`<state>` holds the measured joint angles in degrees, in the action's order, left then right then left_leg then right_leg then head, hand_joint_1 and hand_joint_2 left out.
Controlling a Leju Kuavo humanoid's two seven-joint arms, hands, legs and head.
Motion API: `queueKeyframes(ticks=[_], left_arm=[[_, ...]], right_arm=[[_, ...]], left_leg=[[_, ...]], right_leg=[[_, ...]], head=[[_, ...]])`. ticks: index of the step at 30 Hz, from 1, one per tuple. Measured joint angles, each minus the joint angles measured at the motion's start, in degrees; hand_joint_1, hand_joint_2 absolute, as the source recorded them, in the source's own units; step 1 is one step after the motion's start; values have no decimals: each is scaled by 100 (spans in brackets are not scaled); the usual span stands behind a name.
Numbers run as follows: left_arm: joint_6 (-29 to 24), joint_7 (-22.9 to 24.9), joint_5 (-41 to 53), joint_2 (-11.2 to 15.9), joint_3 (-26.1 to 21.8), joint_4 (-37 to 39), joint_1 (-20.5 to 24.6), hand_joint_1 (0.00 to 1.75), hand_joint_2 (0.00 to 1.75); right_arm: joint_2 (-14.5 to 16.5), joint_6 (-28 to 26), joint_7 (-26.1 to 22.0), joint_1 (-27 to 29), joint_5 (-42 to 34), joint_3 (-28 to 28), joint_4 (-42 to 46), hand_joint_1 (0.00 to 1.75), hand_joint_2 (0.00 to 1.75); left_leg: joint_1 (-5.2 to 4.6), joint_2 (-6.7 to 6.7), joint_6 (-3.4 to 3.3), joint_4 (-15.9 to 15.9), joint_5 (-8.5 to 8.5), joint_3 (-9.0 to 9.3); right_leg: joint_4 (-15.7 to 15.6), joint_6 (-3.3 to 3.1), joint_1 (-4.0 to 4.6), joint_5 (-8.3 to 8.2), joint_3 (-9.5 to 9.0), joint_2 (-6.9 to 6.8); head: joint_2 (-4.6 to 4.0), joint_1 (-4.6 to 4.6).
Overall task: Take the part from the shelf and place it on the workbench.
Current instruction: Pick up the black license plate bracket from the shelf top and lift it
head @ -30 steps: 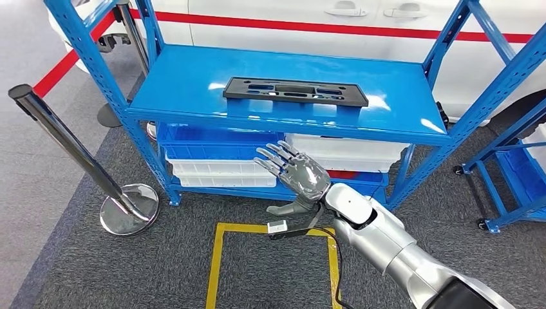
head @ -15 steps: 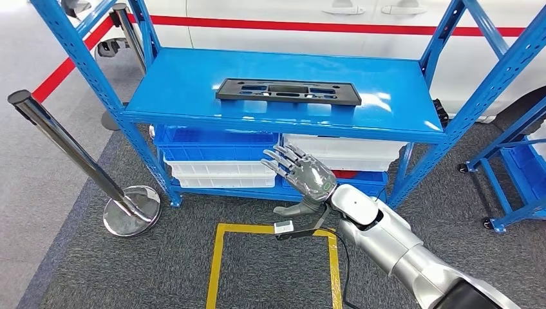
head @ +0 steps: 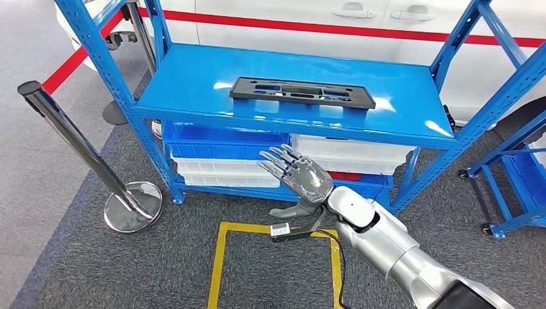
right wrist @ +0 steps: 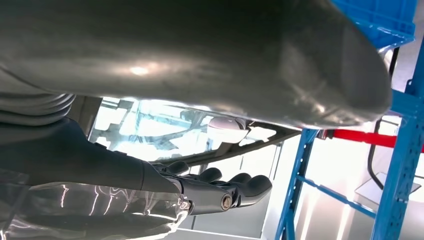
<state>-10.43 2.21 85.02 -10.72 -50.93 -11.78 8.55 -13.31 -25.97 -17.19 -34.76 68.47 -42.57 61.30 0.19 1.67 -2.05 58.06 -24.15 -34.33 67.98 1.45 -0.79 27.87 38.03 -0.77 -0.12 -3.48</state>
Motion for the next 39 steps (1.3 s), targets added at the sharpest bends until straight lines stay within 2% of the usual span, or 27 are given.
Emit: queueKeyframes(ticks=[1,2,3,5,7,9,11,12,13,14,16,17,18,21,23,24,26,27,28,29,31,32,33,35,37,39], left_arm=[[0,0,2,-2,0,0,0,0,0],[-2,1,4,-3,0,0,-1,0,0],[-6,1,7,-4,0,0,-2,0,0],[-22,2,10,-3,0,0,-6,0,0],[-40,2,11,0,-1,0,-9,0,0],[-50,2,10,2,-2,0,-8,0,0],[-52,2,10,3,-2,0,-15,0,0],[-51,2,10,3,-3,0,-23,0,0],[-51,2,11,3,-3,0,-29,0,0],[-50,2,11,4,-4,0,-32,0,0],[-50,2,11,11,-4,0,-30,0,0],[-50,2,13,14,-4,0,-28,0,0],[-51,2,14,17,-4,0,-28,0,0],[-51,2,17,19,-6,0,-31,0,0],[-52,2,17,19,-7,0,-23,0,0],[-52,2,17,18,-7,0,-14,0,0],[-52,2,17,19,-7,0,-4,0,0],[-52,2,17,19,-7,0,-6,0,0],[-52,3,19,20,-7,0,-10,0,0],[-52,3,23,20,-7,0,-13,0,0],[-49,4,33,18,-7,1,-15,0,0],[-46,5,39,15,-7,3,-12,0,0],[-45,7,44,13,-7,6,-8,0,0],[-42,11,52,10,-7,11,0,0,0],[-38,16,55,11,-7,11,2,0,0],[-37,19,54,11,-7,11,6,0,0]], right_arm=[[1,1,2,-11,4,8,3,0,0],[2,3,4,-25,8,15,7,0,0],[3,8,7,-36,12,21,11,0,0],[4,24,13,-48,19,25,22,0,0],[-5,46,15,-47,21,26,39,0,0],[-38,64,15,-49,22,26,59,0,0],[-74,73,15,-41,23,23,69,0,0],[-84,74,15,-27,25,21,71,0,0],[-88,74,14,-12,27,19,73,0,0],[-90,74,15,2,30,17,74,0,0],[-90,72,23,14,33,16,88,0,0],[-90,71,28,13,34,16,97,0,0],[-90,70,32,14,37,16,107,0,0],[-90,68,36,24,47,18,140,0,0],[-76,66,39,24,48,24,166,0,0],[-66,66,39,26,48,28,175,0,0],[-48,67,40,47,48,32,178,0,0],[-44,68,40,70,48,32,178,0,0],[-43,68,41,90,50,32,178,0,0],[-42,68,44,104,52,33,179,0,0],[-39,67,49,110,57,43,185,0,0],[-36,68,52,108,61,51,188,0,0],[-33,68,54,103,63,57,192,0,0],[-29,69,58,104,69,62,197,0,0],[-33,68,57,112,71,65,206,0,0],[-59,69,52,106,73,69,215,0,0]], left_leg=[[-13,5,13,5,-9,2],[-23,6,31,9,-17,-4],[-31,4,54,10,-20,-15],[-37,-6,113,-3,-21,-25],[-35,-27,180,76,-79,-40],[-27,-52,245,566,-343,-259],[-15,-64,294,1349,-674,-668],[-8,-67,312,1608,-728,-825],[-3,-70,323,1645,-658,-876],[2,-72,326,1457,-488,-814],[9,-62,307,657,-59,-458],[8,-53,277,322,68,-303],[3,-44,241,111,125,-207],[-10,-40,121,13,106,-159],[14,-41,57,-24,99,-110],[28,-41,31,-38,92,-84],[28,-38,1,-40,59,-56],[26,-33,-4,-38,41,-40],[26,-26,-2,-36,20,-19],[25,-19,5,-34,-2,11],[22,-10,31,-33,-60,95],[12,-12,52,-30,-86,123],[6,-16,77,-28,-105,131],[-3,-31,129,-33,-122,118],[-7,-47,191,-25,-161,141],[-10,-66,256,274,-340,36]], right_leg=[[-378,-40,20,-163,-177,-17],[-695,-75,39,-252,-317,-33],[-881,-98,58,-272,-395,-48],[-999,-123,70,-239,-431,-47],[-1042,-163,37,-252,-471,-53],[-1080,-214,11,-252,-524,-79],[-1078,-242,15,-231,-544,-90],[-1077,-243,16,-219,-554,-91],[-1074,-238,15,-203,-571,-89],[-1070,-227,13,-183,-596,-85],[-1054,-191,13,-126,-654,-79],[-1039,-165,24,-97,-669,-69],[-1029,-139,37,-74,-676,-62],[-1033,-50,45,-30,-686,-50],[-852,7,26,96,-624,-27],[-592,29,13,228,-502,-10],[202,61,-5,539,-75,9],[529,68,-11,609,129,11],[665,67,-12,565,247,11],[572,56,-11,405,251,11],[-172,-4,4,-101,-29,-8],[-538,-46,29,-277,-184,-34],[-821,-82,53,-362,-302,-54],[-991,-127,91,-331,-368,-65],[-1048,-161,65,-309,-409,-42],[-1104,-216,30,-293,-490,-51]], head=[[0,0],[-1,0],[0,0],[1,0],[1,-1],[0,-1],[1,-1],[1,-1],[1,-1],[1,-1],[0,-1],[0,-1],[0,0],[0,-1],[0,-1],[0,-1],[1,0],[1,0],[1,0],[1,0],[1,0],[0,0],[0,1],[0,1],[0,1],[1,1]])
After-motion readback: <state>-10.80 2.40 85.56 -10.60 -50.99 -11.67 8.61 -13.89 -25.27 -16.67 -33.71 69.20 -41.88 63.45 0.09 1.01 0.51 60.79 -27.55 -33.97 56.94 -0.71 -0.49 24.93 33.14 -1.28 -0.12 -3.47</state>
